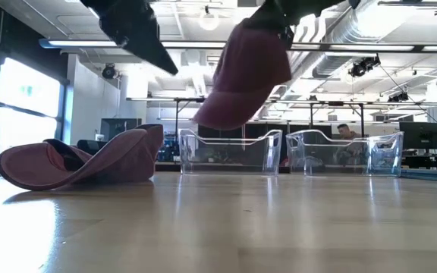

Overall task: Pick & Place hat
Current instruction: Put the right red cap into the left transparent bin

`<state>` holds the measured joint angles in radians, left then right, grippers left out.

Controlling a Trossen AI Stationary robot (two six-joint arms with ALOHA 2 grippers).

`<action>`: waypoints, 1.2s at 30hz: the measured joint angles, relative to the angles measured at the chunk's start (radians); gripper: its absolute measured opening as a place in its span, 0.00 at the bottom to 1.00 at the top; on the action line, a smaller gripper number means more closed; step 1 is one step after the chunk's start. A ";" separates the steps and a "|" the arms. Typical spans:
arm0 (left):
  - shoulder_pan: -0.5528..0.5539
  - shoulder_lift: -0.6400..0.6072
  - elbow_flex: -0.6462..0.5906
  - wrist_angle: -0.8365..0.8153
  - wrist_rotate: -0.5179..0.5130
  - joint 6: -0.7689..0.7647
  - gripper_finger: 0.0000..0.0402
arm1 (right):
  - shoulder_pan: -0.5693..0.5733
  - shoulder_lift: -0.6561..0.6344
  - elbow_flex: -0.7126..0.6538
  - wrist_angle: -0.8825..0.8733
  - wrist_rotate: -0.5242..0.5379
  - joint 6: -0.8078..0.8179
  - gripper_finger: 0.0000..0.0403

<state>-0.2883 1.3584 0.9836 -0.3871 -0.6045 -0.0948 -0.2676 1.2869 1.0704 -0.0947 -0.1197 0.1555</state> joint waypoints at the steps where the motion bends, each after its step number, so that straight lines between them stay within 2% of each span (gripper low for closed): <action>1: -0.021 0.004 0.000 0.020 -0.024 -0.018 0.26 | -0.037 0.004 0.018 -0.001 0.011 -0.006 0.02; 4: -0.081 0.042 -0.016 0.141 -0.058 -0.042 0.26 | -0.146 0.026 0.072 0.010 0.033 -0.022 0.02; 9: -0.150 0.120 -0.093 0.410 -0.053 -0.039 0.26 | -0.290 0.110 0.148 0.009 0.029 -0.005 0.04; 15: -0.164 0.249 -0.154 0.656 0.086 -0.042 0.26 | -0.392 0.230 0.191 0.005 -0.029 0.027 0.03; 20: -0.164 0.317 -0.156 0.708 0.098 -0.014 0.26 | -0.429 0.287 0.195 -0.016 -0.055 0.055 0.05; 25: -0.164 0.323 -0.156 0.712 0.094 -0.006 0.26 | -0.436 0.297 0.195 -0.071 -0.054 0.063 0.04; 30: -0.164 0.323 -0.156 0.722 0.091 0.004 0.26 | -0.420 0.274 0.195 -0.062 -0.098 0.082 0.05; 36: -0.164 0.323 -0.156 0.728 0.095 0.014 0.26 | -0.399 0.221 0.195 -0.089 -0.092 0.070 0.04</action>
<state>-0.4519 1.6814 0.8280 0.3408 -0.5094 -0.0807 -0.6662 1.5076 1.2659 -0.1837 -0.2121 0.2253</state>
